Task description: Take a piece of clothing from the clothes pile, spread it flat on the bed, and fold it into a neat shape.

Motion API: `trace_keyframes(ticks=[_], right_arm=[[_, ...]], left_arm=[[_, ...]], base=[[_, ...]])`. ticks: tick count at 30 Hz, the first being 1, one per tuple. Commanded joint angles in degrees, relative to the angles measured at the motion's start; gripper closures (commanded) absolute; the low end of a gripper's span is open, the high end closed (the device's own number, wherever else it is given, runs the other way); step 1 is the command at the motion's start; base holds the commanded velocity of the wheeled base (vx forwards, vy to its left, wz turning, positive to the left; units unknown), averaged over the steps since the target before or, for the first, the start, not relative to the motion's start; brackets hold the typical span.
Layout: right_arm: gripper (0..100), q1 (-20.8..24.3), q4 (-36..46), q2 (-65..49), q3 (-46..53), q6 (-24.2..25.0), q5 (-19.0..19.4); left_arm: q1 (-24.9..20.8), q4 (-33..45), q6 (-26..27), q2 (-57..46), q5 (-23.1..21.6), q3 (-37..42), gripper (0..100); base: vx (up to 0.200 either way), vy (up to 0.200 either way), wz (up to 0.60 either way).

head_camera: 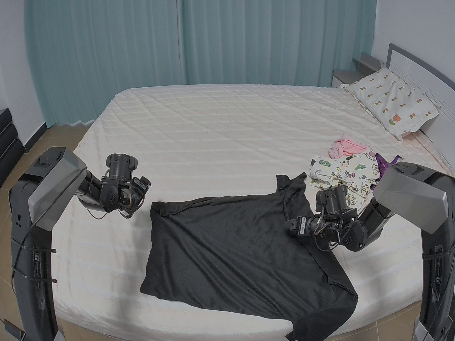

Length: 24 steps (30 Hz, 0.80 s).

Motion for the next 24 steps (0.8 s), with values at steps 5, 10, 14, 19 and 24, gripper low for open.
trace_keyframes(ticks=[5, 10, 14, 19, 24], right_arm=[[0, 1.98, 6.32, 7.36, -12.01, -1.55, -5.73], [0, 1.90, 10.80, 8.24, -15.79, -1.55, -5.99], [0, 1.81, 13.44, 8.41, -17.29, -1.64, -5.82], [100, 1.72, 15.90, 8.68, -19.05, -1.46, -5.73], [100, 1.02, 17.57, 8.41, -18.87, -0.94, -5.90]], left_arm=[[-1.37, -11.10, -4.06, -4.11, -1.15, 12.76, 0], [-1.81, -12.77, -4.23, -4.37, -1.15, 14.43, 0], [-1.81, -12.77, -4.32, -4.37, -1.15, 14.60, 0], [-1.72, -12.86, -4.32, -4.37, -1.15, 14.69, 0], [-1.81, -12.86, -4.32, -4.20, -1.24, 15.04, 0]], base=[[0.000, 0.000, 0.00], [0.000, 0.000, 0.00], [0.000, 0.000, 0.00], [0.000, 0.000, 0.00], [0.000, 0.000, 0.00]])
